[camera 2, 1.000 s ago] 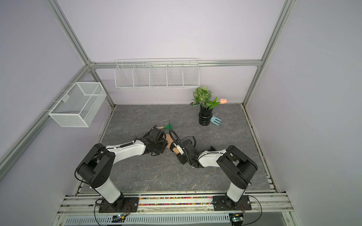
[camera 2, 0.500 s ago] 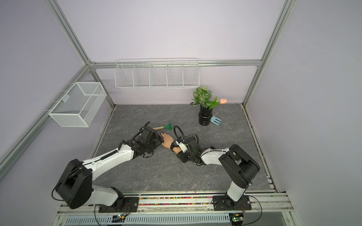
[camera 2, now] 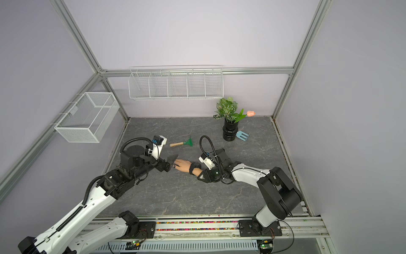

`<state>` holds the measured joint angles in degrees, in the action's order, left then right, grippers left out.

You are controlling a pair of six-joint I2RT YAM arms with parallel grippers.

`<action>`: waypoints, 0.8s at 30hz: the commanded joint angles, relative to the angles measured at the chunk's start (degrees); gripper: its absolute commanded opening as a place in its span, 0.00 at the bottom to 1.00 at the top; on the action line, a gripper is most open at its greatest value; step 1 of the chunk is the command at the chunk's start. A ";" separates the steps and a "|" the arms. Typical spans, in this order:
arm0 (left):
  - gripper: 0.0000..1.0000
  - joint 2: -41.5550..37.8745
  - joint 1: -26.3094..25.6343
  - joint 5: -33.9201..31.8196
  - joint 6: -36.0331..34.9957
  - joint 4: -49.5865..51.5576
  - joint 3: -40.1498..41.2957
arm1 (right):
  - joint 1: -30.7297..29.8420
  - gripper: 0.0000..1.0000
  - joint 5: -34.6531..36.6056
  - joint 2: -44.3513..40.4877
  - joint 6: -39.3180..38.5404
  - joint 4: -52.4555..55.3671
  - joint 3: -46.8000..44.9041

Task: Take off the watch
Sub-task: Adjust the hand at the center of the board.

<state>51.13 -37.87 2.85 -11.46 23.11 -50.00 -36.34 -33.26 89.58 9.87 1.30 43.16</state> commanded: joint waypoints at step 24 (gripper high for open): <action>0.89 27.73 -23.39 -45.06 -33.72 -23.13 12.84 | 4.17 0.23 -12.51 -2.87 -0.16 2.83 2.37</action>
<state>76.69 -61.12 -31.14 -43.59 12.45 -38.33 -32.67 -41.67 88.29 9.69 6.26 44.05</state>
